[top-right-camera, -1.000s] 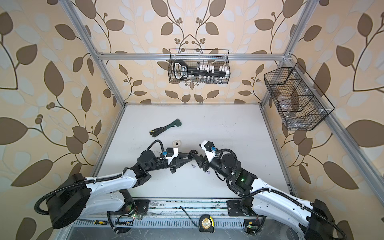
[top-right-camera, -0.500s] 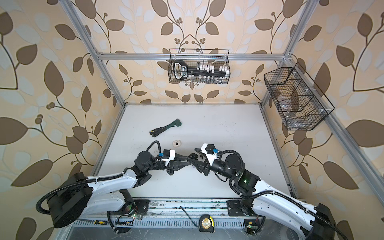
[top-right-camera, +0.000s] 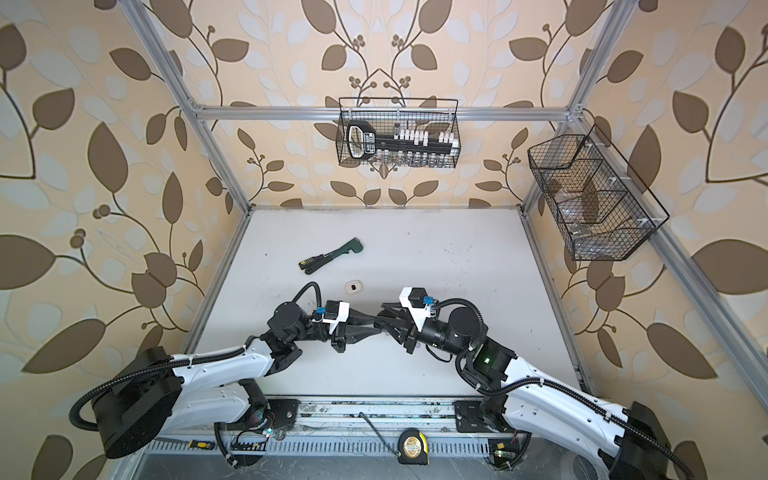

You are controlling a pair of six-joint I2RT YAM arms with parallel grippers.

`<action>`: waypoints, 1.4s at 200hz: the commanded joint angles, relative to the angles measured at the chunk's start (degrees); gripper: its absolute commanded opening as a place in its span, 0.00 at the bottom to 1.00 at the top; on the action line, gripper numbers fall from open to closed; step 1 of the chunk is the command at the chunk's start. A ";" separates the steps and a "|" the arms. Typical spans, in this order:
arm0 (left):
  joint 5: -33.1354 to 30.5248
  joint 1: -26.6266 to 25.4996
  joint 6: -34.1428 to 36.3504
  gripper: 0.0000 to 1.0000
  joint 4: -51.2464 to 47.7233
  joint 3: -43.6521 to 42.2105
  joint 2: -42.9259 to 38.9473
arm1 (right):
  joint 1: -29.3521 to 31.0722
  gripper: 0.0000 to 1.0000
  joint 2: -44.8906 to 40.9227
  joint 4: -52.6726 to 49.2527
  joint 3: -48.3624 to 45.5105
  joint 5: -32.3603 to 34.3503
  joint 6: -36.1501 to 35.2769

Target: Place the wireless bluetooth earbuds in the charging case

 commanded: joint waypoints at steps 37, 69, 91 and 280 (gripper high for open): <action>3.47 0.15 -0.72 0.00 3.69 1.21 -2.38 | -0.21 0.23 -0.09 1.03 0.91 -3.51 0.36; 3.83 0.15 -0.97 0.00 3.22 1.59 -2.51 | -0.21 0.18 0.23 1.62 0.96 -4.32 0.60; 4.10 0.15 -0.91 0.08 1.77 2.10 -2.52 | -0.21 0.16 0.03 2.28 0.66 -4.46 0.59; -3.25 -1.01 4.30 0.00 -8.44 4.22 -1.63 | 0.18 0.59 -3.57 -2.85 1.17 4.48 0.12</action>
